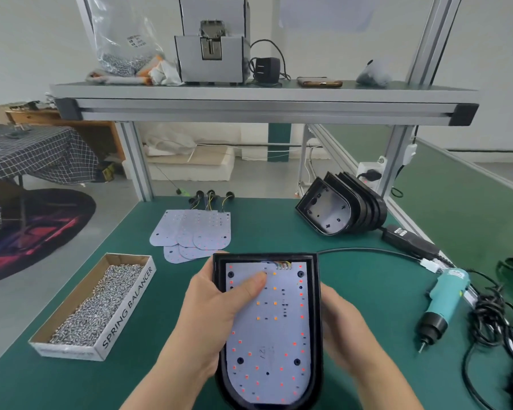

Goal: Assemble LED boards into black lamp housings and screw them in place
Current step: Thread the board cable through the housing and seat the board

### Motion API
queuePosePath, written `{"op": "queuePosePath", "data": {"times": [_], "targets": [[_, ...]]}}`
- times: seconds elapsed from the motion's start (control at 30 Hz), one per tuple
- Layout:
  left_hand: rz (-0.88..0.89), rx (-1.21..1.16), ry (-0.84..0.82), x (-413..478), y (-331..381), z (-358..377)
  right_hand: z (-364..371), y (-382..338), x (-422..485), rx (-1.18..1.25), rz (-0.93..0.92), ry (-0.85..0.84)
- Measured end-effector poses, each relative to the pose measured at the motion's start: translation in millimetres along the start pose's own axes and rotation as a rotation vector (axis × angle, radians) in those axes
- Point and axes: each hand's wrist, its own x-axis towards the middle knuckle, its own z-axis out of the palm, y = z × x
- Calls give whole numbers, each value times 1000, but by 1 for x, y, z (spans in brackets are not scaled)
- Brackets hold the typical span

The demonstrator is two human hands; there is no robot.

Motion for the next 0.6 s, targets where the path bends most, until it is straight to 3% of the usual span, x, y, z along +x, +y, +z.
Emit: {"op": "queuePosePath", "data": {"times": [0.07,0.17,0.23,0.3,0.47,0.6], "targets": [[42,31,34,3,0,-2,-1,-4,0,26,28,-6],[66,48,22,4,-3,-4,-1,7,0,-122,52,-39],[122,108,-18,9,-2,-8,1,14,-7,-5,46,-69],[171,190,-75,16,3,-13,0,15,-9,47,92,-97],[111,131,-340,33,16,-40,-1,-13,-2,80,-47,-240],[62,169,-450,45,18,-60,-6,-17,7,-309,-96,-106]]}}
